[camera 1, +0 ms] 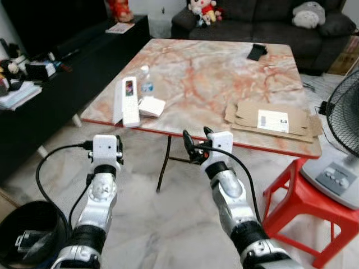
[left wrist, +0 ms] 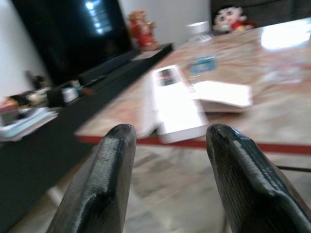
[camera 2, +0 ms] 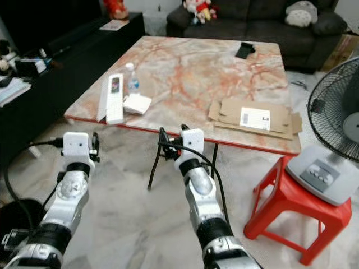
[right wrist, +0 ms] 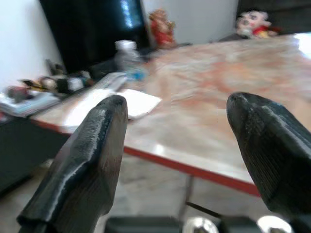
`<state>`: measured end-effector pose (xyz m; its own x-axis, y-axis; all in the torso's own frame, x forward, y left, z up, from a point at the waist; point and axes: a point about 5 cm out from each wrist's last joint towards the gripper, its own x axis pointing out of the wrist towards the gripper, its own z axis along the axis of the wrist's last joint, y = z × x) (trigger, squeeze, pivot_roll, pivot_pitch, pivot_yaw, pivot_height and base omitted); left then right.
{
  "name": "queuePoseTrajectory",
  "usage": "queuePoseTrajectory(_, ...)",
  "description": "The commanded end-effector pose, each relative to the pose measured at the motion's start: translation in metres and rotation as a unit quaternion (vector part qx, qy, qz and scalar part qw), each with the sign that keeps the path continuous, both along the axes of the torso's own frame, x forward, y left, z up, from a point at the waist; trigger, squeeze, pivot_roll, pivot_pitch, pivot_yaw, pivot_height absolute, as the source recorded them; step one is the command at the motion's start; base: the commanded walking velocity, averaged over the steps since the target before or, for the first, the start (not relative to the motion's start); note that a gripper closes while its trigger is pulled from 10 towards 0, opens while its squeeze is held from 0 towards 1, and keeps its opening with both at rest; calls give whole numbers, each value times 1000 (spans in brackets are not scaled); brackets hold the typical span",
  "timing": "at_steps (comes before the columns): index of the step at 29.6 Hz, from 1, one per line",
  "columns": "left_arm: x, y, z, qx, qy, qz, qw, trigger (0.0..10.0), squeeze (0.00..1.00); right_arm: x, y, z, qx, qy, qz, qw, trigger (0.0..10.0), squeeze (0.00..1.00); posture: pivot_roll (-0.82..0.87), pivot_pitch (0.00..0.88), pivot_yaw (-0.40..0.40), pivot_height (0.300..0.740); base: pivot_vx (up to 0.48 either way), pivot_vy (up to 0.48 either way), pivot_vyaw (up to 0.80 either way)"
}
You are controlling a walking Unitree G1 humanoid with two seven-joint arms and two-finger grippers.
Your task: Picking trash to rubbish bin
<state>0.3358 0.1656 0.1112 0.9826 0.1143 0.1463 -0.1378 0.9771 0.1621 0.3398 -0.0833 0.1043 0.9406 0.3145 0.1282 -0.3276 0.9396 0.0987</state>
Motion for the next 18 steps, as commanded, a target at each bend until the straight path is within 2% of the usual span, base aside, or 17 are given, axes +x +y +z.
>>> queuePoseTrajectory(1, 3, 3, 6, 9, -7, -2, 1000, 10000, 0, 1, 5, 6, 4, -10, 4, 1000, 10000, 0, -52, 0, 22, 740, 435, 0, 0)
queuePoseTrajectory(18, 6, 0, 9, 7, -7, -11, 1000, 10000, 0, 3, 1, 8, 5, -11, -5, 1000, 10000, 0, -56, 0, 21, 740, 437, 0, 0)
